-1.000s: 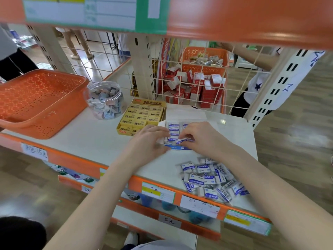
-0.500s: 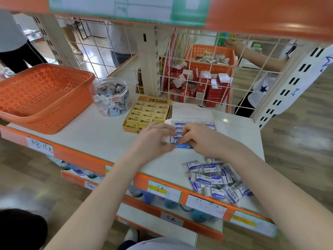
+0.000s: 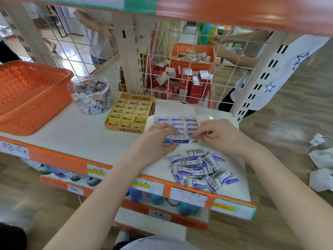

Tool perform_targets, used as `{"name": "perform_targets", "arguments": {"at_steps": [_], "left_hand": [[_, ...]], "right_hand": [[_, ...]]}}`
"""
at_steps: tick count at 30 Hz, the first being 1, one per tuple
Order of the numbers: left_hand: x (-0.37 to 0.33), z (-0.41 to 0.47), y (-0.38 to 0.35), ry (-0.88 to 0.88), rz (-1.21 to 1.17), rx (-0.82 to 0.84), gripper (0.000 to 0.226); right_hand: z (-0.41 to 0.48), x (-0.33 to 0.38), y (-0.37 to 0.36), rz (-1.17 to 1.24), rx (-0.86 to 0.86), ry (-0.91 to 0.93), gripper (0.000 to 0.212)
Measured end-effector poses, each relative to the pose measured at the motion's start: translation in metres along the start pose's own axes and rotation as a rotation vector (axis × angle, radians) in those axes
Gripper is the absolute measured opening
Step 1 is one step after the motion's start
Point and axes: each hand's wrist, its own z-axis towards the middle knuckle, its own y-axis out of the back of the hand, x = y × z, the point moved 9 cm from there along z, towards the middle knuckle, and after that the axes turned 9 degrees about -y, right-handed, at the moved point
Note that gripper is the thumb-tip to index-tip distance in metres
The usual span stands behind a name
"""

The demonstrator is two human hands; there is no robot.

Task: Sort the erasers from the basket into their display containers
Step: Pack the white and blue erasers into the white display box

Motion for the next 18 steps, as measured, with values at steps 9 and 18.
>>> {"name": "perform_targets", "arguments": {"at_steps": [9,18], "left_hand": [[-0.027,0.008,-0.017,-0.026,-0.109,0.138,0.038],[-0.008,-0.014,-0.021,0.121,-0.215,0.305,0.033]], "right_hand": [[-0.017,-0.016,-0.037,-0.155,0.122,-0.020,0.036],[-0.013,-0.011,-0.008,0.035,0.027,-0.106,0.006]]}}
